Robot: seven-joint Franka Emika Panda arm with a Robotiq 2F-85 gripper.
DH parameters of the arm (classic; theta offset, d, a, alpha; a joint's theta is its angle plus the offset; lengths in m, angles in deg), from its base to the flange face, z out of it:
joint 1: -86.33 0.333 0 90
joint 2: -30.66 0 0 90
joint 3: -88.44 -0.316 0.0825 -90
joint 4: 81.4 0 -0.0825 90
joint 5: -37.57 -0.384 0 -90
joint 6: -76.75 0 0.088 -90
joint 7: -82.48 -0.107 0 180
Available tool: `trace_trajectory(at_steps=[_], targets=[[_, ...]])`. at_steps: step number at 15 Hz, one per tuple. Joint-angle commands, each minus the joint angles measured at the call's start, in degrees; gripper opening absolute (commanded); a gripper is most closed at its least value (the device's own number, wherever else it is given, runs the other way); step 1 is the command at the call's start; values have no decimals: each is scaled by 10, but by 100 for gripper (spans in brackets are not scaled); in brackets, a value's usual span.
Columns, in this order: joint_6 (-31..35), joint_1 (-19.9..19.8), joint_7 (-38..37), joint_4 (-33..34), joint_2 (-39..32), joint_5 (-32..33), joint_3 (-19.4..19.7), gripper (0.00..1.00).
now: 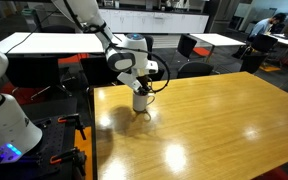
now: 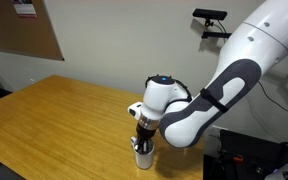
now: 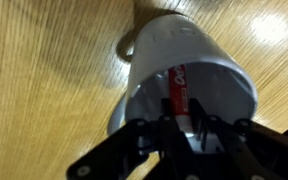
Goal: Remove the marker from the mug cup and place it on the table
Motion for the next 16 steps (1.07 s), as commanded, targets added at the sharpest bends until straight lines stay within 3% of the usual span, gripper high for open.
trace_trajectory(at_steps=[1, 10, 16], targets=[[-3, -4, -6, -7, 14, 18, -7, 5], [30, -6, 3, -70, 91, 11, -14, 5], [34, 17, -8, -115, 169, 22, 5, 5]])
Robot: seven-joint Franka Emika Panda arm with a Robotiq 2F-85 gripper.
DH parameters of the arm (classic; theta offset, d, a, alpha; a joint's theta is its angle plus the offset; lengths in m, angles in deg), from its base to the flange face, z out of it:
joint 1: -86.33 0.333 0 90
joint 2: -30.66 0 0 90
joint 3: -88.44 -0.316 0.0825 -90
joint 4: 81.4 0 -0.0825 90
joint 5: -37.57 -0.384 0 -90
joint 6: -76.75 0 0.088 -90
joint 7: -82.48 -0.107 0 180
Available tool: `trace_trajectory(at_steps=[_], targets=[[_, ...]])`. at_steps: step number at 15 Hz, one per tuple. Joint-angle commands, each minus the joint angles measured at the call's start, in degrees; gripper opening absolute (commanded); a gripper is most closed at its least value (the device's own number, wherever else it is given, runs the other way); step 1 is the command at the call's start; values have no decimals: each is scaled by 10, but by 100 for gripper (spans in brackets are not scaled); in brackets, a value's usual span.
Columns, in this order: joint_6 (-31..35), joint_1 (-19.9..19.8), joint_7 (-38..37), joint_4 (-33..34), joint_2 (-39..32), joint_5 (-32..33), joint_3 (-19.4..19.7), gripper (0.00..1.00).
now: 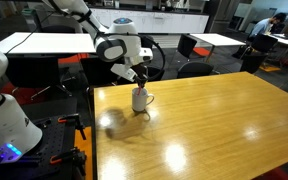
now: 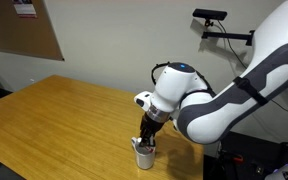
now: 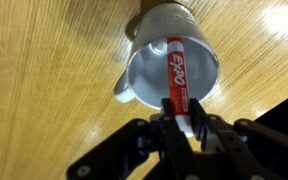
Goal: Remove the marker from the mug cup and place it on the table
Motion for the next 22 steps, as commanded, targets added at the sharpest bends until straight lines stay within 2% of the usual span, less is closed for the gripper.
trace_trajectory(at_steps=[1, 2, 8, 11, 12, 13, 14, 15, 18, 20, 22], targets=[[21, 17, -11, -51, 70, 8, 16, 5], [29, 4, -6, -60, 81, 5, 4, 5], [109, -4, -15, -109, 142, 5, 6, 5], [152, -30, -36, -133, 165, 13, 1, 5], [160, -5, -74, -140, 171, 53, 39, 5], [166, -14, -86, -146, 178, 64, 44, 5], [169, -19, -106, -150, 182, 78, 52, 5], [169, -56, -104, -153, 189, 64, 23, 5], [169, -98, -128, -163, 202, 67, 18, 5], [156, -114, -137, -165, 209, 58, 19, 5], [131, -113, -138, -159, 208, 46, 33, 5]])
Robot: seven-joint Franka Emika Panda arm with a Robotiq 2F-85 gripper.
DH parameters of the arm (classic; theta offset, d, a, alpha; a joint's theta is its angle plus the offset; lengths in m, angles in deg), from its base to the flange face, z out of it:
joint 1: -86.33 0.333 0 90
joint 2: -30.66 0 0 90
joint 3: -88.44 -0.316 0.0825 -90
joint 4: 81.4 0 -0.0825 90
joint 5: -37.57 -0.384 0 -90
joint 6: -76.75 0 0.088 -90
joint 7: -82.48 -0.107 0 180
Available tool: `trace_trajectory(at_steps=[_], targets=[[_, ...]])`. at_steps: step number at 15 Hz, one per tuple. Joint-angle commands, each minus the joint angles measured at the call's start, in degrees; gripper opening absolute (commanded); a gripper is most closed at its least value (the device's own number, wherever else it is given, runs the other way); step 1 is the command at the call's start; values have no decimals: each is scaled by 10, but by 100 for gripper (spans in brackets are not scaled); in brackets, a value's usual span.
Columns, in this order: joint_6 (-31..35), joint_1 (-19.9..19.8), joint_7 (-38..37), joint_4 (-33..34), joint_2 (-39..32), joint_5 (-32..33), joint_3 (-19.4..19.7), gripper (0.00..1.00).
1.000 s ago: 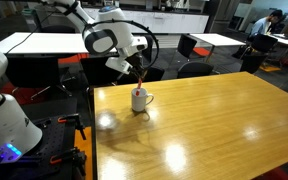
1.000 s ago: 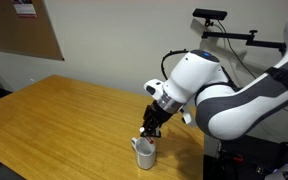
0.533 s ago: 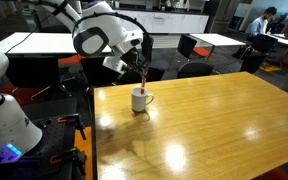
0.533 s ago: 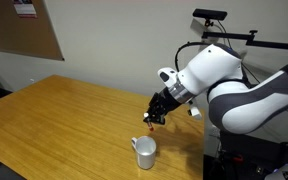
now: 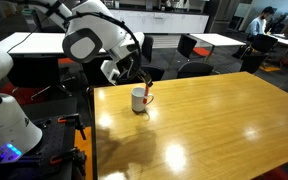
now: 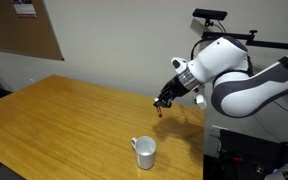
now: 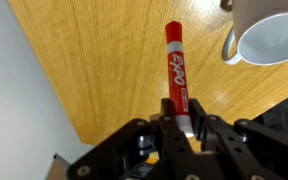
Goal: Remove the marker from the mug cup and place it on the table
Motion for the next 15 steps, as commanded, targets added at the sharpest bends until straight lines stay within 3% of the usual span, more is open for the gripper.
trace_trajectory(at_steps=[1, 5, 6, 15], targets=[[-39, 18, -41, -3, 16, 17, 41, 5], [-107, 31, -18, 13, 9, -28, 71, 5], [-120, 41, -44, 18, 7, -5, 94, 5], [-216, 9, -122, 89, -58, 32, 127, 5]])
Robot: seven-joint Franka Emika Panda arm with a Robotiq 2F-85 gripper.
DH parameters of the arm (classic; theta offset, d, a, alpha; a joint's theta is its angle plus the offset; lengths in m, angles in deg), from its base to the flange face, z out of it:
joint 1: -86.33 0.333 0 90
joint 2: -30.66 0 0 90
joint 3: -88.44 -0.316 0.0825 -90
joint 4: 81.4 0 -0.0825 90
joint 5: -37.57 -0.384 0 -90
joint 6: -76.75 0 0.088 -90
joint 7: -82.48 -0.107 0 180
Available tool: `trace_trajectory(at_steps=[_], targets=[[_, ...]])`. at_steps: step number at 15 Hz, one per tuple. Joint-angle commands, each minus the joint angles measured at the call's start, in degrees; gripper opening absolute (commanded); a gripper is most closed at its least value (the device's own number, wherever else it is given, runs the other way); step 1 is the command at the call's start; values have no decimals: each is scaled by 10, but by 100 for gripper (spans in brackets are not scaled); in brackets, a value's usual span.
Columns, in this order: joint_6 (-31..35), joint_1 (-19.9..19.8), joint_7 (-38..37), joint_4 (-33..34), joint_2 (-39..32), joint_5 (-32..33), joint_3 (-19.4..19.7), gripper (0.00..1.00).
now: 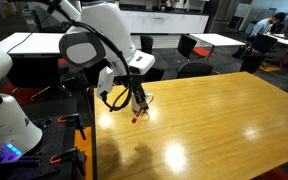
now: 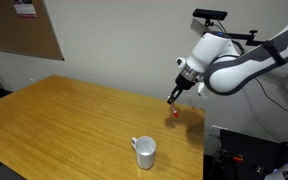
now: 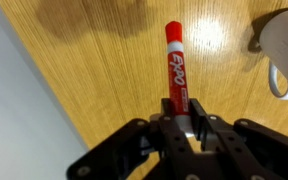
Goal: Remove the marker from the mug cup and place it on the table
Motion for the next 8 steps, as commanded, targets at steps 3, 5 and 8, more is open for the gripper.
trace_trajectory(at_steps=[3, 5, 8], targets=[[-54, 1, -50, 77, -87, 16, 10, 5], [-64, 4, -56, 101, -118, 13, 11, 5], [-88, 8, -51, 136, -159, 2, 14, 5]])
